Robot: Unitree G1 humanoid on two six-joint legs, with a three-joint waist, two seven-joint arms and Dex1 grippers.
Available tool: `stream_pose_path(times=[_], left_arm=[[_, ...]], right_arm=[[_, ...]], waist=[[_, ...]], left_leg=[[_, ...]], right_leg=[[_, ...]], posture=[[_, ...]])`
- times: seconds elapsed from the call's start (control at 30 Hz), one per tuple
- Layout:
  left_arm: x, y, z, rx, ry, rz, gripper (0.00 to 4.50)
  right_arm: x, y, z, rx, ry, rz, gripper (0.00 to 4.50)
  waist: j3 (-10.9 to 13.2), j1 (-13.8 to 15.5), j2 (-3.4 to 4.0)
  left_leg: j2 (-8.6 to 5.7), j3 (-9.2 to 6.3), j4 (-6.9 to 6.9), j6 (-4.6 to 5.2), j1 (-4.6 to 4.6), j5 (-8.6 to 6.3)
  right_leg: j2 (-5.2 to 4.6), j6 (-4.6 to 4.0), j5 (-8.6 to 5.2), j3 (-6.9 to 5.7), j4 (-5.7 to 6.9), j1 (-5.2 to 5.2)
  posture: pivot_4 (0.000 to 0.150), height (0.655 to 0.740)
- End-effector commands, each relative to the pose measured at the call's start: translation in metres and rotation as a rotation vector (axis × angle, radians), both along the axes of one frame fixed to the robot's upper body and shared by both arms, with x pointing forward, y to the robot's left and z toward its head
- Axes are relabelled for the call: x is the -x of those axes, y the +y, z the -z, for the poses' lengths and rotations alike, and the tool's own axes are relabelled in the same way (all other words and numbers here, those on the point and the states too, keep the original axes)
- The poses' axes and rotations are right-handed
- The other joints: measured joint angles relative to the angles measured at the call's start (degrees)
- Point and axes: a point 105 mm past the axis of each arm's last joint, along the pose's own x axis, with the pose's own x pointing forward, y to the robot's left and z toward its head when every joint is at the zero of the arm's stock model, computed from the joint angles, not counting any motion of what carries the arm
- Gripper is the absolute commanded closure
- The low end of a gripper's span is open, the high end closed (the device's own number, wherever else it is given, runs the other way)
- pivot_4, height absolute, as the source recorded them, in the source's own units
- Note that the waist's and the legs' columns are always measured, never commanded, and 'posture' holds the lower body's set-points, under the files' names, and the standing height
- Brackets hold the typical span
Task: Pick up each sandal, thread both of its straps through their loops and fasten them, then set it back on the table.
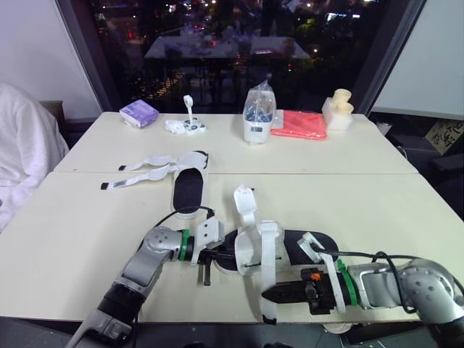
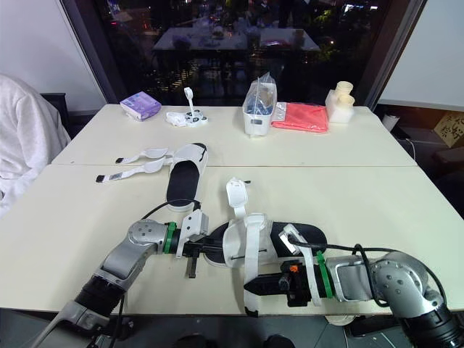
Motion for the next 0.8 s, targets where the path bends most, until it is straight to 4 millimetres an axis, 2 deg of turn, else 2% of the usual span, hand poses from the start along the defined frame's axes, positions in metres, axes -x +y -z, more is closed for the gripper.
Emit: stream_pose_path(times=[0.03, 0.13, 0.3, 0.37, 0.43, 0.6, 0.8], left_arm=[[0.007, -0.003, 0.010, -0.024, 0.035, 0.018, 4.50], [0.007, -0.004, 0.011, -0.022, 0.035, 0.018, 4.50], [0.007, -0.004, 0.011, -0.022, 0.035, 0.018, 4.50], [0.009, -0.004, 0.013, -0.024, 0.035, 0.020, 4.50], [0.010, -0.005, 0.013, -0.022, 0.034, 0.019, 4.50], [0.009, -0.006, 0.012, -0.017, 0.028, 0.014, 4.50], [0.009, -0.005, 0.012, -0.015, 0.023, 0.007, 4.50]], right_arm=[[-0.011, -0.005, -0.031, -0.035, -0.016, -0.033, 4.49], [-0.019, -0.006, -0.041, -0.038, -0.010, -0.035, 4.49], [-0.020, -0.006, -0.042, -0.035, 0.000, -0.038, 4.49], [-0.060, -0.009, -0.052, -0.066, 0.044, 0.032, 4.49], [-0.080, -0.005, -0.059, -0.080, 0.087, 0.048, 4.49], [-0.099, 0.001, -0.061, -0.070, 0.116, 0.052, 4.49], [-0.105, -0.001, -0.047, -0.008, 0.137, 0.034, 4.49]], waist=[[0.00, -0.04, 0.00], [0.00, 0.20, 0.00], [0.00, 0.22, 0.00], [-0.01, -0.41, 0.02], [-0.05, -0.49, 0.19], [-0.09, 0.06, 0.18], [-0.09, -0.13, 0.18]], left_leg=[[0.01, 0.00, 0.01, 0.00, 0.01, 0.00], [0.01, -0.02, 0.00, 0.00, 0.01, 0.00], [-0.02, 0.01, -0.02, 0.08, -0.04, -0.06], [-0.02, 0.01, 0.00, 0.09, -0.02, -0.06], [-0.02, 0.29, 0.03, 0.11, 0.02, -0.03], [0.11, 0.27, 0.00, 0.18, -0.01, 0.04], [-0.01, 0.54, 0.01, 0.23, -0.12, 0.01]], right_leg=[[0.01, -0.04, -0.02, 0.00, 0.00, 0.00], [0.01, -0.10, -0.05, 0.00, 0.00, 0.00], [-0.05, 0.06, 0.04, -0.01, -0.02, 0.00], [-0.07, 0.06, 0.05, 0.00, -0.02, 0.02], [-0.06, -0.13, 0.18, 0.15, -0.04, -0.10], [0.08, -0.17, 0.23, 0.11, 0.03, -0.17], [-0.07, 0.06, 0.37, 0.12, -0.01, -0.28]], posture=[[0.150, 0.7400], [0.150, 0.7400], [0.150, 0.7400], [0.150, 0.7400], [0.150, 0.7400], [0.150, 0.7400], [0.150, 0.7400]])
